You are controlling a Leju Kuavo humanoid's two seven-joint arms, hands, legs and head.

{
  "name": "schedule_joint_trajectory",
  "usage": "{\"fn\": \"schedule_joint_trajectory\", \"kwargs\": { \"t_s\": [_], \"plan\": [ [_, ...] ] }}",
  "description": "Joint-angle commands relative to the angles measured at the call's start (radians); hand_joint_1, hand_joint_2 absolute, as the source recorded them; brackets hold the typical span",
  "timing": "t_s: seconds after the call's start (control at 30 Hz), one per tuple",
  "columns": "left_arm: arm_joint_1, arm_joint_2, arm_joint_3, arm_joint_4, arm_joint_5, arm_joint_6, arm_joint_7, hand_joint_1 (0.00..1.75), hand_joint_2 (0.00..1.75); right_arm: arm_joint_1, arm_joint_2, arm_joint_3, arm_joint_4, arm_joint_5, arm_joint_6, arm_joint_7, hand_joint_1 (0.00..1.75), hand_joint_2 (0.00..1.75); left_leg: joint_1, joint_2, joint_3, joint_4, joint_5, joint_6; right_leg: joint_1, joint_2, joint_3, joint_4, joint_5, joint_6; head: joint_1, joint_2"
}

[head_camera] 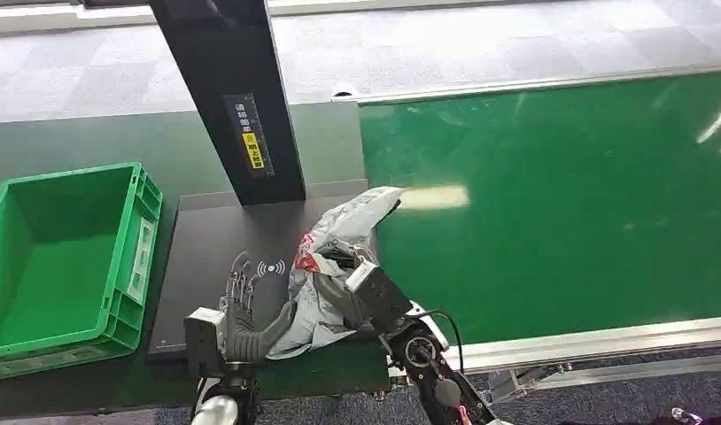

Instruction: Moved the parcel from conveyor to table for the left to box.

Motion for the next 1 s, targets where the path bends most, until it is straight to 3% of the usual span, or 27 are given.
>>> {"fn": "schedule_joint_trajectory", "kwargs": {
  "t_s": [0.03,0.2,0.33,0.7,1.0],
  "plan": [
    [-0.037,0.009,0.024,0.061,-0.015,-0.006,-0.007,0.0,1.75,-0.002,-0.049,-0.002,-0.052,-0.066,0.071,0.005,0.0,1.75,0.0,0.0,0.0,-0.001,0.001,0.0,0.0,-0.002,0.0,-0.001,0.0,0.0,0.0,0.0],
    [-0.03,0.018,0.037,0.015,-0.044,-0.011,-0.014,0.0,1.75,0.065,-0.091,-0.056,-0.206,-0.095,0.091,0.027,0.0,1.75,0.0,-0.003,-0.001,0.0,0.001,0.001,0.001,-0.004,0.0,-0.001,0.0,0.0,0.0,0.0],
    [-0.03,0.018,0.037,0.015,-0.044,-0.011,-0.014,0.0,1.75,0.065,-0.091,-0.056,-0.206,-0.095,0.091,0.027,0.0,1.75,0.0,-0.001,0.0,0.0,0.001,0.0,0.0,-0.002,0.0,-0.001,0.0,0.0,0.0,0.0],
    [0.025,0.048,0.063,-0.113,-0.06,-0.016,-0.032,0.0,1.75,0.18,-0.15,-0.243,-0.341,-0.123,0.068,0.009,0.0,1.75,0.0,-0.002,0.0,-0.001,0.001,0.001,0.001,-0.004,0.001,-0.002,0.0,0.0,0.0,0.0],
    [-0.075,0.083,-0.119,-0.054,-0.382,-0.086,0.045,0.0,1.75,0.246,-0.149,-0.303,-0.37,-0.139,0.052,0.002,0.0,1.75,0.0,-0.005,-0.001,0.0,0.001,0.0,0.0,-0.007,0.001,-0.001,0.0,-0.001,0.0,0.0]
  ]
}}
